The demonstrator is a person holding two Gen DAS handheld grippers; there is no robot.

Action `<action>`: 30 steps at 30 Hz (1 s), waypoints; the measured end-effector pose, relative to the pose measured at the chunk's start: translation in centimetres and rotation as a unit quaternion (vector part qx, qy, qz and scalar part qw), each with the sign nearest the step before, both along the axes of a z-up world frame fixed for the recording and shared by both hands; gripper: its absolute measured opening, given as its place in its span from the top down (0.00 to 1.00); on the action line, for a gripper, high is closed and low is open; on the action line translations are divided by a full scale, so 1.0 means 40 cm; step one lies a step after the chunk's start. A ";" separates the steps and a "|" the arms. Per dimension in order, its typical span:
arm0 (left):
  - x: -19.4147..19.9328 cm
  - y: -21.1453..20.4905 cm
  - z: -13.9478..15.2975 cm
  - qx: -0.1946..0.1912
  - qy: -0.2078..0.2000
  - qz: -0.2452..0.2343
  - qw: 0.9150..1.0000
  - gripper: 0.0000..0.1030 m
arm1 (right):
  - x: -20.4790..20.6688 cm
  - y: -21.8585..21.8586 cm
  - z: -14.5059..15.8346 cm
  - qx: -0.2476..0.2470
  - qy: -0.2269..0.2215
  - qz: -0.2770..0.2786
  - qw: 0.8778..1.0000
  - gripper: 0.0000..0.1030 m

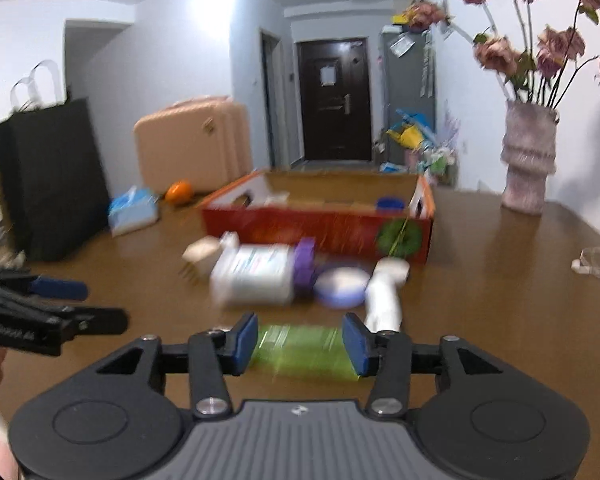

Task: Organize rigid objects
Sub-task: 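Grasp the green spray bottle with the left gripper while the right gripper grasps the white spray bottle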

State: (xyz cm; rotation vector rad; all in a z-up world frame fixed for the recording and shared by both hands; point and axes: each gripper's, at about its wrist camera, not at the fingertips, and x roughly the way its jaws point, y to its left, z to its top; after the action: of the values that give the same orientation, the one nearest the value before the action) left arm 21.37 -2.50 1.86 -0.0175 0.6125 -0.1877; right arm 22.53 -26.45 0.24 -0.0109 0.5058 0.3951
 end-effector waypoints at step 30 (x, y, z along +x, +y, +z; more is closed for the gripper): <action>0.099 -0.051 -0.109 -0.137 0.099 0.026 0.985 0.13 | 0.141 -0.054 -0.096 0.147 0.106 -0.019 0.983 0.59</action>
State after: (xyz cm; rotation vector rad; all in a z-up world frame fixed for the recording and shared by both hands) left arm 25.34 -4.54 -2.51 -0.3201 0.7793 -0.2191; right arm 28.15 -28.61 -3.58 0.3284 0.6517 0.4318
